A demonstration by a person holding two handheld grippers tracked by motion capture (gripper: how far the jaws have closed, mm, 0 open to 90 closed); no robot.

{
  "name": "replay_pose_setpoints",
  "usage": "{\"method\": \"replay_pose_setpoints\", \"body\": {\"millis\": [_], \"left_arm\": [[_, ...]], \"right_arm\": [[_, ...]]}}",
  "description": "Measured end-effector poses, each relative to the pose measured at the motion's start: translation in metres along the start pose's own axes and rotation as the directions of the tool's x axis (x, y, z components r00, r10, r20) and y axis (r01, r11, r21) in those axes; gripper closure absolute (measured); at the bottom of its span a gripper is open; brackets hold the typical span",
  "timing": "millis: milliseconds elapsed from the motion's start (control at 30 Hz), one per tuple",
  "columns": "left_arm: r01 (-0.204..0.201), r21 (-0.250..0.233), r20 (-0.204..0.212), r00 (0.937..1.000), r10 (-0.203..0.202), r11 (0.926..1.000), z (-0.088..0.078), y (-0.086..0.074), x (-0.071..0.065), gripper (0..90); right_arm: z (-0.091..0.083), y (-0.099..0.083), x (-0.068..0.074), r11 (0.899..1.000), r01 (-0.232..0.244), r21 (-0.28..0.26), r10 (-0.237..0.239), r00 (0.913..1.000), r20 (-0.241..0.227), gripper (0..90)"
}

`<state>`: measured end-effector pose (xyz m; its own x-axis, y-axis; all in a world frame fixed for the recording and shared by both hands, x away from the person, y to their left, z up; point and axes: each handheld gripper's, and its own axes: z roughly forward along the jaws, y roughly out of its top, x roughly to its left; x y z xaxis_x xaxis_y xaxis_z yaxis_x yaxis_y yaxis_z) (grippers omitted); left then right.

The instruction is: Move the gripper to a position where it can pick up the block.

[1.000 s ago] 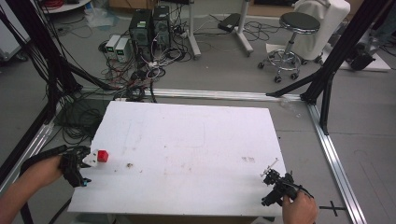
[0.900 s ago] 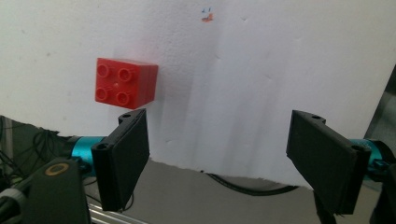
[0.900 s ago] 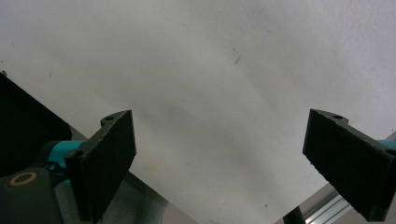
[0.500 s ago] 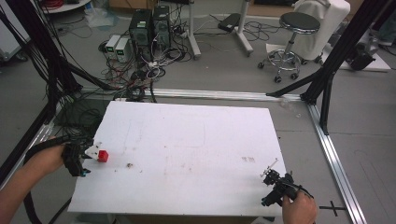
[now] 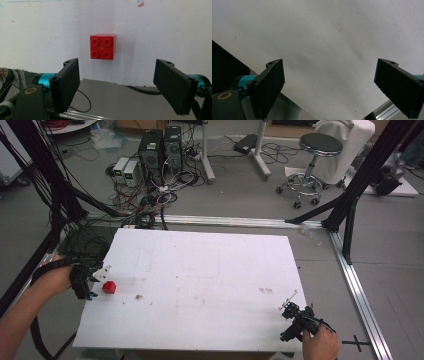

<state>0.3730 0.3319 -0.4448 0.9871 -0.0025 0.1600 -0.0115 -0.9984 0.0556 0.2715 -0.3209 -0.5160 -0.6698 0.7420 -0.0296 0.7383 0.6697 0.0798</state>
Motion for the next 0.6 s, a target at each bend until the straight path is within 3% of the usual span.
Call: {"method": "replay_pose_setpoints", "body": {"millis": [233, 433, 600], "left_arm": [[-0.019, -0.003, 0.019, 0.9996, 0.019, 0.9998, 0.008, 0.002, 0.010, 21.6], [-0.108, 0.010, 0.039, 0.9934, 0.108, 0.9941, 0.016, 0.005, 0.014, 21.6], [-0.109, 0.026, 0.041, 0.9933, 0.108, 0.9937, 0.024, 0.008, 0.019, 21.6]], "right_arm": [[0.001, 0.000, 0.000, 1.000, -0.003, 0.002, 0.003, 1.0000, -0.002, 8.8], [0.002, 0.000, -0.001, 1.000, 0.008, 0.008, -0.008, 1.0000, -0.003, 8.9], [0.005, 0.001, 0.000, 1.000, 0.011, 0.015, -0.011, 0.9999, -0.006, 8.9]]}}
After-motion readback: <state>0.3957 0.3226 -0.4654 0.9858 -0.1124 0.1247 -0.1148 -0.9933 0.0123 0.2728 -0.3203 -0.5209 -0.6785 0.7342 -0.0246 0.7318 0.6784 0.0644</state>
